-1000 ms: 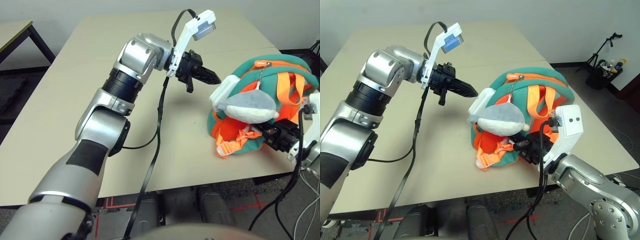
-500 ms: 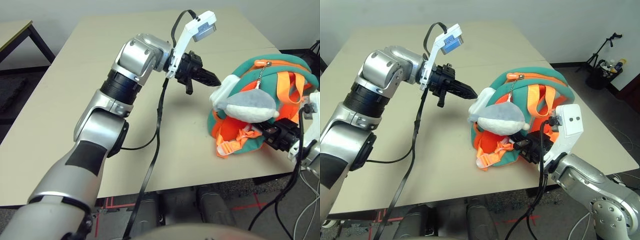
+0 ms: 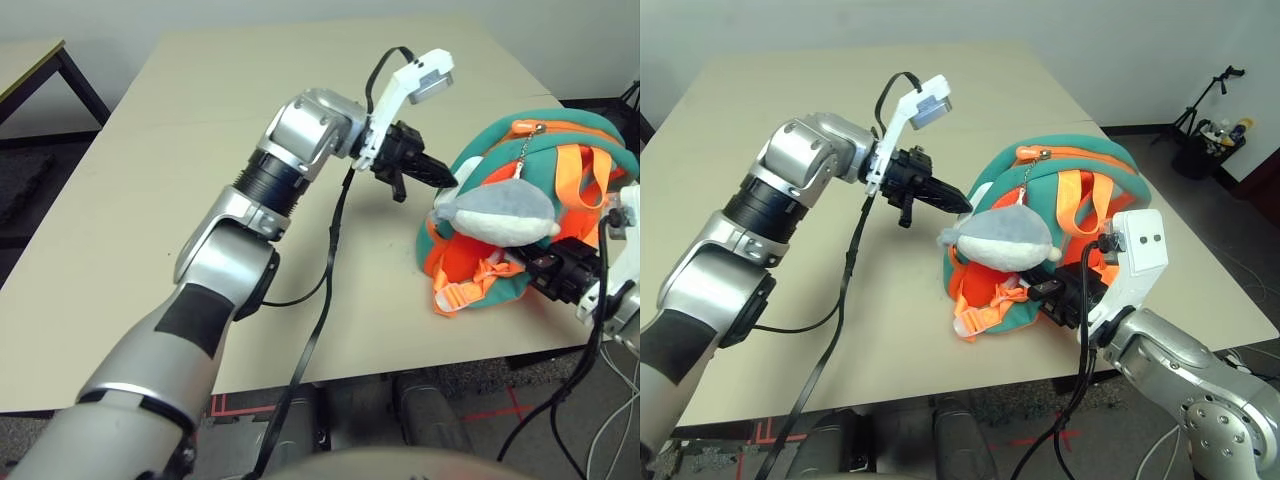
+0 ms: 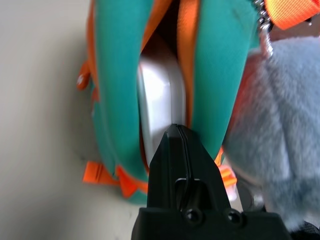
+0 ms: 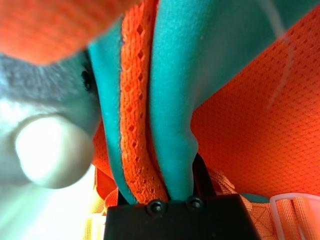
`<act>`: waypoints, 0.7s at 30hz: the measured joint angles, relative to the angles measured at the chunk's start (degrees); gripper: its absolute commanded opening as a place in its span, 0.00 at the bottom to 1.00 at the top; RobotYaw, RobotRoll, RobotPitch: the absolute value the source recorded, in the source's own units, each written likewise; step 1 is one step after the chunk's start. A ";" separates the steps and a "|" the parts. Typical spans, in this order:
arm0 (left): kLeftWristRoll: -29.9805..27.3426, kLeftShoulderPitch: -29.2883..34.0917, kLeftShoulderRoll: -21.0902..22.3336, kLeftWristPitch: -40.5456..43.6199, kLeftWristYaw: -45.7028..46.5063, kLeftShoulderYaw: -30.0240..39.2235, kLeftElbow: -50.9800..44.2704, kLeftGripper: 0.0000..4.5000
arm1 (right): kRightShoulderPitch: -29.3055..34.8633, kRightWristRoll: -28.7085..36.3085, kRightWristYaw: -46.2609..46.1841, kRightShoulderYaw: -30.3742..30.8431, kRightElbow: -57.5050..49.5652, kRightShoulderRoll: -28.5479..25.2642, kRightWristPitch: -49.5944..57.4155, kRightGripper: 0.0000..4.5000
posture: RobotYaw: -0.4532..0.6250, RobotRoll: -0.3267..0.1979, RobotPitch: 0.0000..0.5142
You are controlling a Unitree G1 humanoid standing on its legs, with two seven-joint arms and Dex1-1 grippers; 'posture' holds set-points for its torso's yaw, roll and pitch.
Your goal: Put the pencil case into the backpack and zip it.
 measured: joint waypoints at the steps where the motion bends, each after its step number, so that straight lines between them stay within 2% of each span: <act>1: 0.08 -0.14 -0.92 -0.16 0.25 0.00 0.87 0.00 | 0.02 0.00 0.00 -0.06 0.01 -0.03 0.00 0.03 | 0.12 0.62 0.19; 6: 1.27 0.22 -3.31 -2.69 1.45 -0.26 3.09 0.00 | 0.03 -0.03 0.03 -0.16 0.07 -0.07 0.01 0.03 | 0.13 0.62 0.19; 9: 1.28 0.75 -1.28 -3.47 0.91 -0.30 1.19 0.00 | -0.36 -0.03 0.27 -0.11 0.18 -0.18 0.05 0.03 | 0.14 0.62 0.18; 10: 1.13 0.93 0.99 -3.86 0.29 -0.22 -1.21 0.00 | -0.54 -0.02 0.42 -0.07 0.23 -0.22 0.09 0.03 | 0.15 0.62 0.17; 13: 0.69 1.00 8.51 -4.18 -1.75 1.46 -7.90 0.14 | -0.95 -0.11 0.96 -0.01 0.80 -0.33 0.16 0.03 | 0.17 0.62 0.16; 16: 0.03 1.35 15.19 -4.80 -3.81 3.51 -13.46 0.36 | -2.35 -0.86 1.50 0.56 2.06 -0.39 0.21 0.03 | 0.19 0.62 0.15; 19: -0.58 2.28 20.11 -7.08 -5.94 5.36 -17.97 0.58 | -3.47 -1.87 2.20 1.48 3.25 -0.40 0.22 0.03 | 0.21 0.62 0.15; 21: -1.20 3.31 21.55 -9.00 -6.79 5.85 -20.53 0.73 | -4.22 -2.36 2.55 1.90 4.08 -0.39 0.23 0.03 | 0.22 0.62 0.14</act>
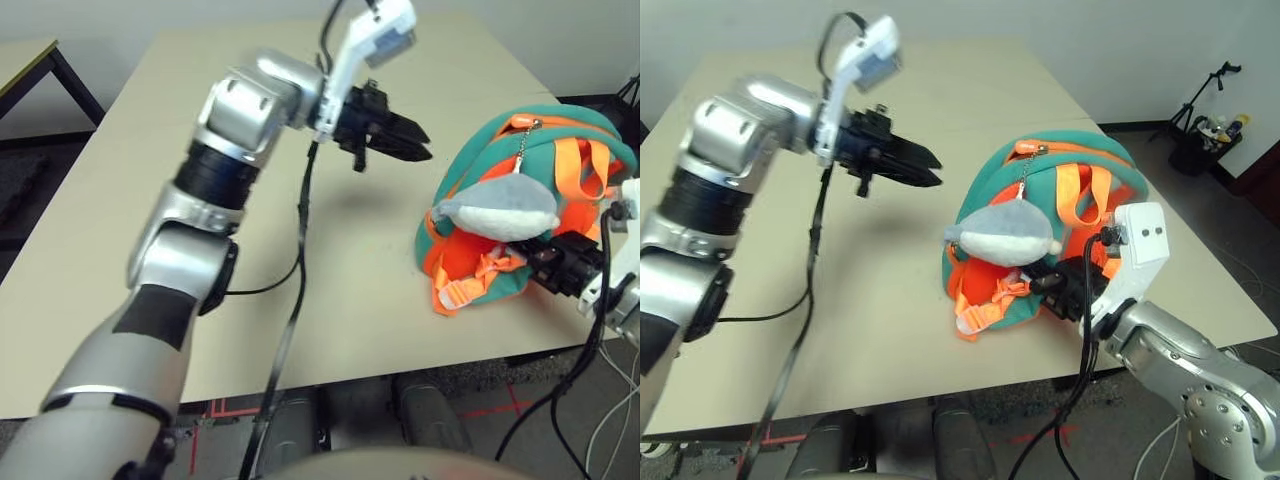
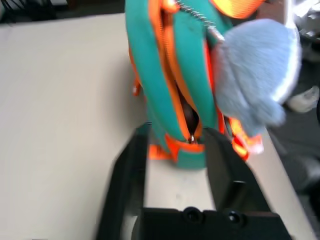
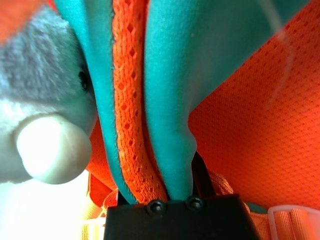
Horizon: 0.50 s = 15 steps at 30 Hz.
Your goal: Put the pencil case into the backpack and zip it.
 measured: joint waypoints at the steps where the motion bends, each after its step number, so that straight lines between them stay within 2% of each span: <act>1: -0.33 0.80 0.23 -1.20 -0.46 0.12 -1.37 0.81 | -0.45 -0.16 0.08 0.23 0.29 0.02 0.02 0.03 | 0.22 0.62 0.14; 3: -1.38 3.17 0.08 -2.23 -0.78 0.23 -4.76 0.96 | -1.25 -0.90 0.71 0.76 0.94 0.16 0.03 0.03 | 0.22 0.62 0.14; 4: -1.99 4.08 -0.54 -2.24 -0.57 0.27 -5.79 1.00 | -1.55 -1.22 0.93 1.01 1.24 0.22 0.03 0.03 | 0.22 0.62 0.14; 9: -2.41 4.76 -4.05 -5.13 1.57 -0.61 -6.72 1.00 | -2.55 -2.21 1.64 1.98 2.12 0.72 0.03 0.03 | 0.21 0.62 0.14; 15: 1.34 4.75 -8.47 -11.01 4.11 -4.14 -2.82 1.00 | -2.58 -2.58 1.68 2.07 2.09 1.84 0.03 0.03 | 0.18 0.62 0.15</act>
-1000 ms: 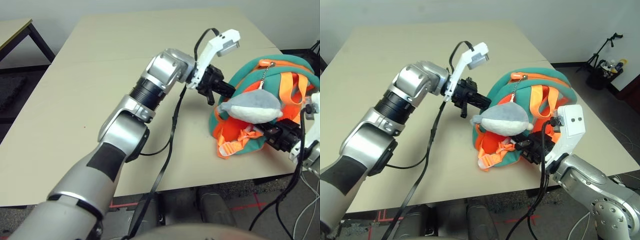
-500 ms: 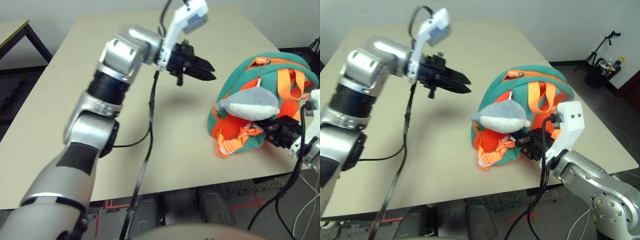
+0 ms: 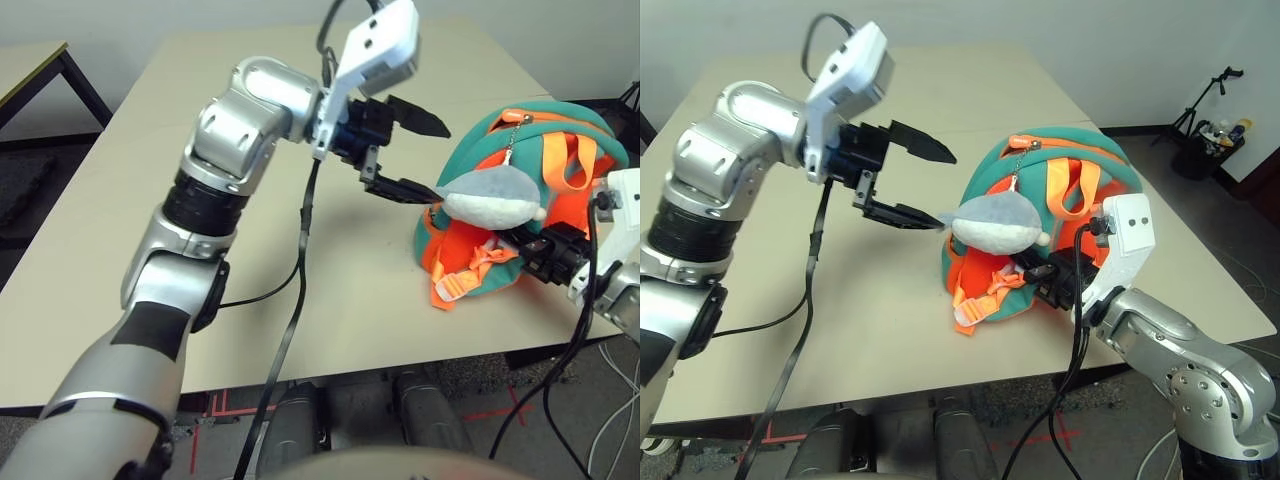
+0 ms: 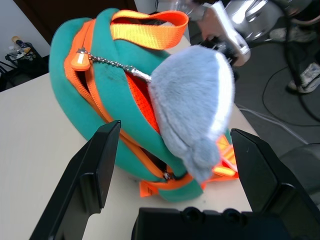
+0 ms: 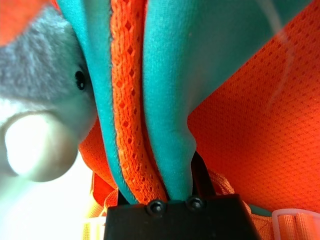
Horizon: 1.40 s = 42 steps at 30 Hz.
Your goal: Put the pencil case into the backpack and zip it.
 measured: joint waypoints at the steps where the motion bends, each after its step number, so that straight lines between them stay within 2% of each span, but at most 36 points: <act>1: 0.42 0.00 -0.50 -0.50 0.13 -0.34 0.37 1.00 | 0.05 0.00 -0.07 0.00 -0.09 0.13 0.00 0.03 | 0.18 0.62 0.15; 4: 0.97 0.00 -2.08 -1.70 0.50 -1.17 1.59 1.00 | 0.19 -0.05 -0.37 0.00 -0.36 0.67 0.00 0.03 | 0.17 0.62 0.15; 11: 2.28 0.89 -2.31 -3.46 0.21 -2.57 1.60 1.00 | 0.97 -0.83 -0.77 -0.01 -1.45 1.71 -0.09 0.03 | 0.15 0.62 0.14; 14: 2.12 2.55 -2.29 -2.40 -0.45 -3.44 -0.31 1.00 | 1.09 -1.01 -0.83 -0.02 -1.68 1.93 -0.09 0.03 | 0.15 0.62 0.14; 23: 0.17 2.35 -2.58 -0.33 0.52 -2.86 -5.25 1.00 | 0.93 -2.07 0.21 -0.01 -1.35 2.11 -0.11 0.03 | 0.16 0.62 0.13; 30: 3.32 4.26 -2.96 -4.08 2.62 -4.78 -5.21 1.00 | -0.01 -2.96 0.86 0.35 -0.62 2.32 -0.10 0.03 | 0.16 0.62 0.15; 34: 3.62 4.68 -3.00 -4.38 3.23 -5.26 -5.21 0.81 | -0.11 -3.36 1.19 0.42 -0.49 2.59 -0.10 0.03 | 0.16 0.62 0.14; 42: 2.72 3.30 -4.45 -3.17 6.77 -2.81 -3.86 0.21 | -0.30 -4.13 1.39 0.46 -0.37 3.23 -0.10 0.03 | 0.17 0.62 0.13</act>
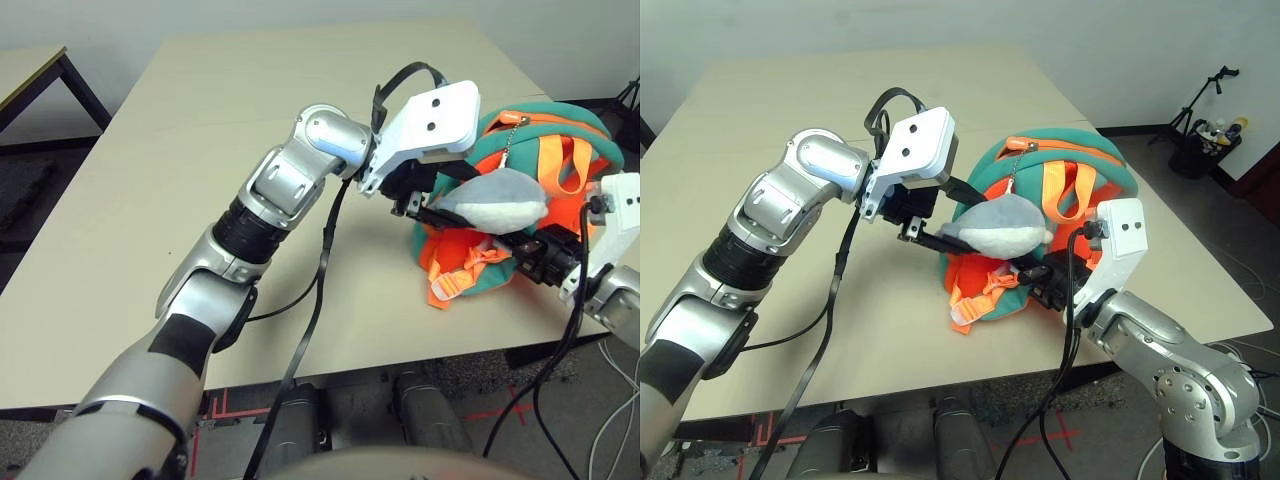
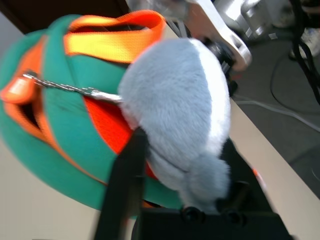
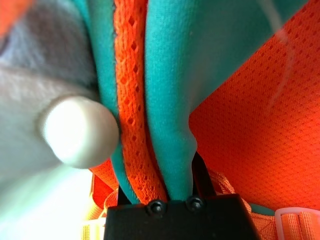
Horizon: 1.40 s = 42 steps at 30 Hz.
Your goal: Put the pencil case into the backpack and zip it.
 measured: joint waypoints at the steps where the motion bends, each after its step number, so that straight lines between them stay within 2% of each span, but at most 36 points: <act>1: -0.53 -0.37 -0.10 0.81 0.54 0.96 0.38 0.14 | 0.00 -0.11 0.07 0.02 0.00 0.05 0.00 0.03 | 0.16 0.62 0.13; 2: -1.01 -0.99 -0.09 2.12 1.13 2.13 1.02 0.07 | 0.00 -0.24 0.17 0.04 0.00 0.14 0.00 0.03 | 0.16 0.62 0.13; 4: -2.49 -1.65 0.47 4.94 2.19 4.60 1.72 0.02 | 0.03 -0.47 0.39 0.05 0.00 0.47 0.00 0.03 | 0.16 0.62 0.14; 7: -3.80 -2.54 2.14 9.47 3.97 7.49 3.36 0.02 | 0.15 -0.62 0.42 0.07 -0.09 0.76 0.00 0.03 | 0.16 0.62 0.14; 12: -4.15 -2.43 7.97 16.60 8.87 11.66 8.26 0.02 | 0.79 -0.64 0.41 0.06 -0.39 1.05 0.01 0.03 | 0.16 0.62 0.16; 18: -4.51 3.25 10.74 18.87 9.46 11.67 8.65 0.02 | 1.50 -0.61 0.41 0.07 -1.16 1.10 0.11 0.03 | 0.17 0.62 0.18; 25: -7.45 11.67 11.50 27.08 10.19 11.06 1.86 0.02 | 1.75 -0.66 0.38 0.10 -1.37 1.22 0.56 0.03 | 0.18 0.62 0.19; 28: -6.16 13.21 11.55 25.08 10.20 7.53 2.27 0.02 | 1.79 -1.03 0.38 0.13 -1.36 1.50 0.56 0.03 | 0.18 0.62 0.19; 34: -0.55 16.76 7.66 17.59 10.10 -1.49 8.38 0.02 | 1.89 -1.73 0.40 0.29 -1.29 1.84 0.57 0.03 | 0.17 0.62 0.19; 39: 4.93 17.85 5.43 9.31 10.21 -6.12 12.37 0.02 | 2.28 -1.81 0.38 0.13 -1.29 1.83 0.61 0.03 | 0.16 0.62 0.18; 42: 7.14 19.35 4.47 7.31 10.27 -7.51 13.29 0.02 | 2.29 -1.82 0.46 -0.07 -1.02 1.58 0.68 0.03 | 0.17 0.62 0.17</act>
